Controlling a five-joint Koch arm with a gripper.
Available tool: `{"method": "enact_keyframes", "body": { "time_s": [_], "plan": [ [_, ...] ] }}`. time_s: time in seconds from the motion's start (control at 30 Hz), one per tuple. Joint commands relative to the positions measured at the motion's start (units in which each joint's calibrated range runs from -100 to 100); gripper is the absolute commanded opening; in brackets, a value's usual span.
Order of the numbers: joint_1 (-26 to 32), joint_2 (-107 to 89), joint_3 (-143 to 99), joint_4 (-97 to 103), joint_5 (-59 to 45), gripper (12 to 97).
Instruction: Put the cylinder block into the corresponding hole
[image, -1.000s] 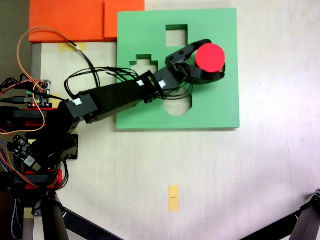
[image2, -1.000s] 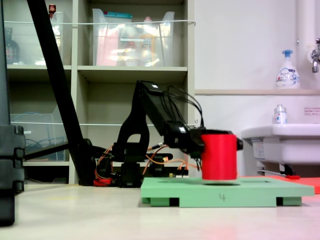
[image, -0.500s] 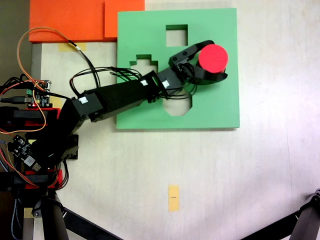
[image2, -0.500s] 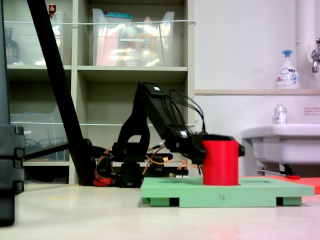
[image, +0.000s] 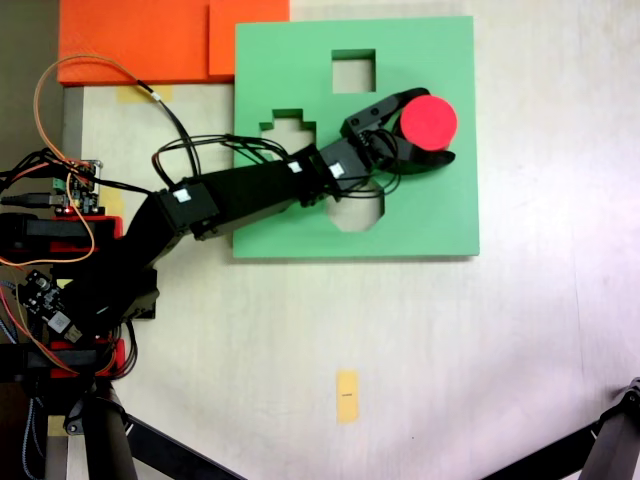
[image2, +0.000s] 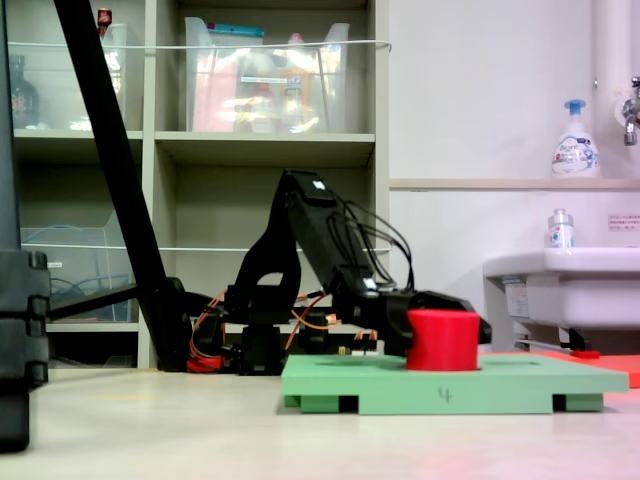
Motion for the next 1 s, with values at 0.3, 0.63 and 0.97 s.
{"method": "enact_keyframes", "body": {
  "time_s": [0.3,0.63,0.97],
  "plan": [
    [0.29,-22.11,-5.94,2.02,-2.59,68.3],
    [-1.61,-81.47,-8.83,-52.29,-32.14,48.2],
    [-8.74,-116.95,-40.43,-54.7,-59.54,46.8]
  ]
}}
